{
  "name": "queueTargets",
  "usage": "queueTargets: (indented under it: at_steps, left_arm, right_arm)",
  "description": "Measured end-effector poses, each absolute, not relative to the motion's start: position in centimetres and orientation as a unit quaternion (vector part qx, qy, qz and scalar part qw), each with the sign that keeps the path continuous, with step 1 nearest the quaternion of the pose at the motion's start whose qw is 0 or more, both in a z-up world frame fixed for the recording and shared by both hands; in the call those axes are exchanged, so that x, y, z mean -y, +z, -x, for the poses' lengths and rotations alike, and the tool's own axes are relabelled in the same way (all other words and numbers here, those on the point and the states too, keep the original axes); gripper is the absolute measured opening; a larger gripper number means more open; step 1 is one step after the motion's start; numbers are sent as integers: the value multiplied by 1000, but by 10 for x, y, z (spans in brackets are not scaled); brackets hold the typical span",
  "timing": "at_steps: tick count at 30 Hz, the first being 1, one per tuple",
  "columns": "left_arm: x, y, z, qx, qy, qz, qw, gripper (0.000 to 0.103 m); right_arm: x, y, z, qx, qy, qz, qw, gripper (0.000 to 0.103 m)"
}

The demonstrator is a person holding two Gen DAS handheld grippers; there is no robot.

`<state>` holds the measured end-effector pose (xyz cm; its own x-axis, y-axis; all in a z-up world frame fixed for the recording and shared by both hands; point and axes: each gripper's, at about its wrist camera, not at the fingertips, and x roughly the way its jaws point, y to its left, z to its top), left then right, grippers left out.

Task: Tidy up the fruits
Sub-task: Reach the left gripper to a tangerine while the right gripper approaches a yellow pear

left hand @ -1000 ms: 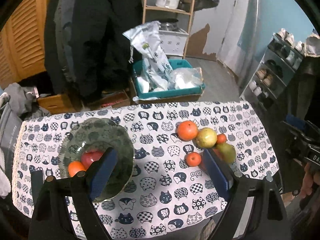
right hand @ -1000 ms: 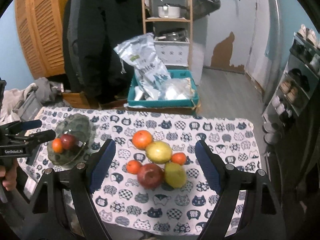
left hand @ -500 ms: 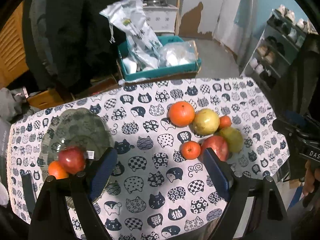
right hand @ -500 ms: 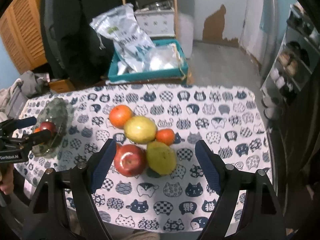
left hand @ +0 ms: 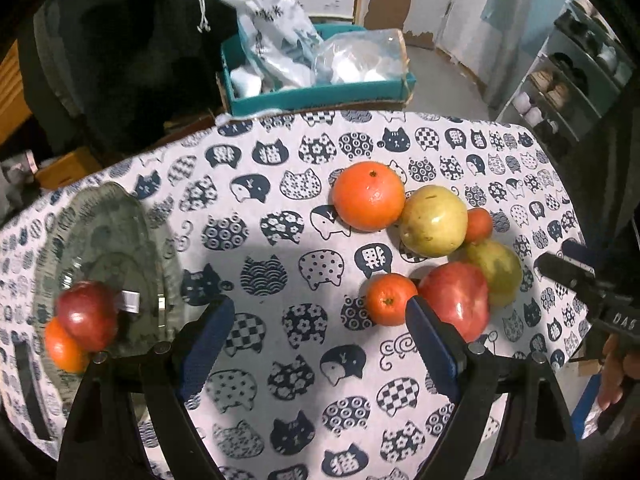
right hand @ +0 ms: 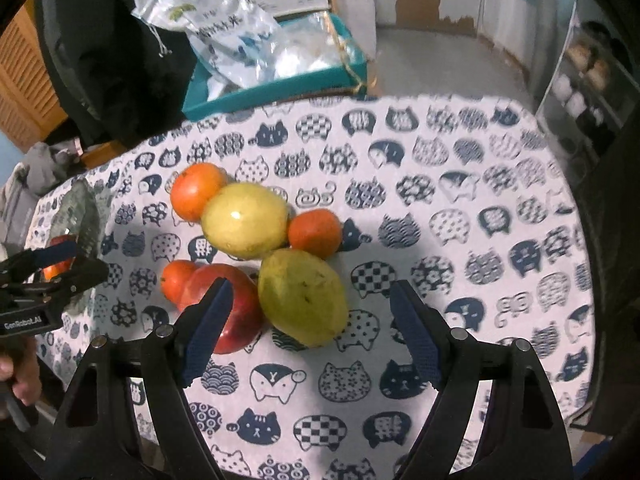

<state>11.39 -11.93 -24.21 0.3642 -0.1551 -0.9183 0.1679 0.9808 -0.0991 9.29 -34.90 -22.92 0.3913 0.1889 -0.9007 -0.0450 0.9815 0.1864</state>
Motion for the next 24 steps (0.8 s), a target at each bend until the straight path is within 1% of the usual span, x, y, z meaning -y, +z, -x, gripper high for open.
queueTargets:
  at_steps: [7, 10, 16, 19, 24]
  left_arm:
    - [128, -268, -124, -575, -105, 9, 811, 89]
    - [132, -275, -127, -582, -110, 16, 805, 89]
    - [138, -287, -137, -596, -116, 34, 794, 89]
    - [140, -295, -140, -605, -119, 41, 786, 89]
    - [143, -305, -142, -614, -128, 54, 777, 89]
  right_arm:
    - [357, -260, -105, -570, 79, -115, 810, 82]
    - [358, -269, -109, -577, 83, -130, 802, 77]
    - [361, -287, -113, -591, 90, -158, 786, 76]
    - [365, -292, -114, -591, 96, -186, 779, 72]
    - [365, -291, -114, -591, 99, -188, 779, 71]
